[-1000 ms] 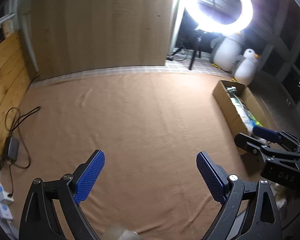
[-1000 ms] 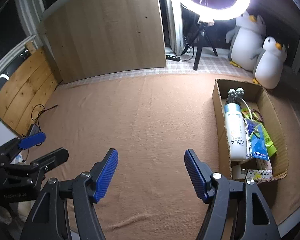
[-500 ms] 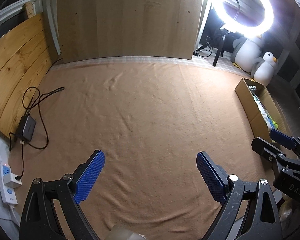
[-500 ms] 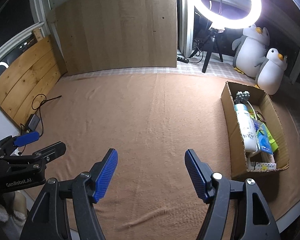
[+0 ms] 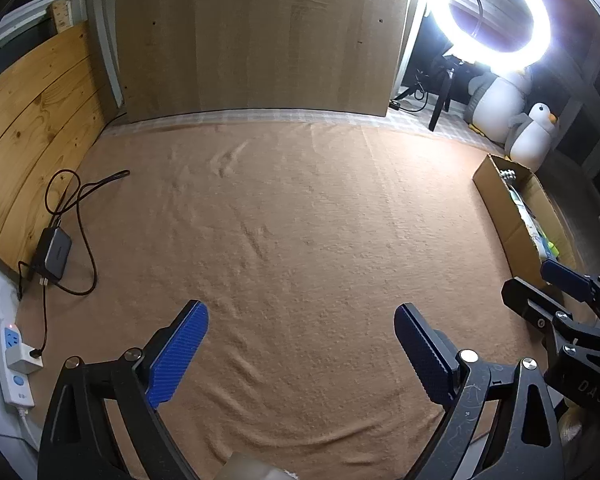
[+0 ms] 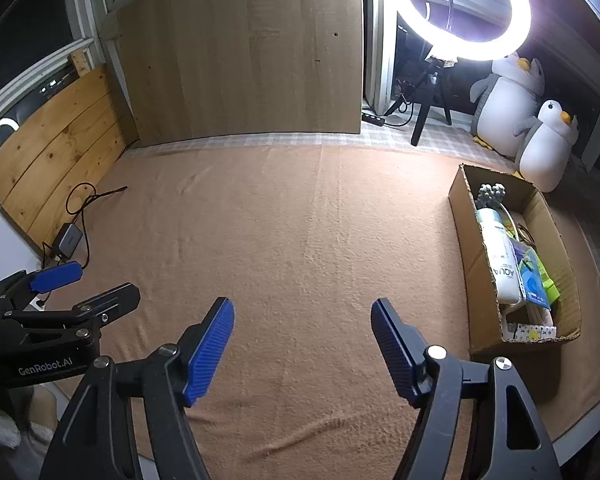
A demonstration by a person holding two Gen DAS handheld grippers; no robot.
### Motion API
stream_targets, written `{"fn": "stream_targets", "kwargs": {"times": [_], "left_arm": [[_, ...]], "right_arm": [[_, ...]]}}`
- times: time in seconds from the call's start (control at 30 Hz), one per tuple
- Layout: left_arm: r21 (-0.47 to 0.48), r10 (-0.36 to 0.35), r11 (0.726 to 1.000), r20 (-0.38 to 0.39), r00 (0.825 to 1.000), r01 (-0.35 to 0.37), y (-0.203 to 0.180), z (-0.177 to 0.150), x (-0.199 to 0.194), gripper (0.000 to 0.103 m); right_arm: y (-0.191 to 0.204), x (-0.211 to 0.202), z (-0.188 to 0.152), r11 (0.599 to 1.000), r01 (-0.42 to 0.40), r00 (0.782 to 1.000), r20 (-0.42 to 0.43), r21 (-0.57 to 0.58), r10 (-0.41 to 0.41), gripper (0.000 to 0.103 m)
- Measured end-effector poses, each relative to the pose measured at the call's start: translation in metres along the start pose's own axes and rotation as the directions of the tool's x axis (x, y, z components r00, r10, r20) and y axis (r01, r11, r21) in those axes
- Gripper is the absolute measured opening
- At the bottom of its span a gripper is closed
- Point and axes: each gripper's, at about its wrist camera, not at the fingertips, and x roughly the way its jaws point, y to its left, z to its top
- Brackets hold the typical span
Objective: Organize objects
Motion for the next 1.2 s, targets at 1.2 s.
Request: {"fn": "stream_targets", "kwargs": {"times": [1.2], "left_arm": [[0.013,-0.002,1.000,-0.015,1.000,0.002,-0.005,0.004,0.011,0.096]], "right_arm": [[-0.007,0.011,0.004,1.000,-0.012,1.000,-0.020,0.022,0.013,0.069]]}}
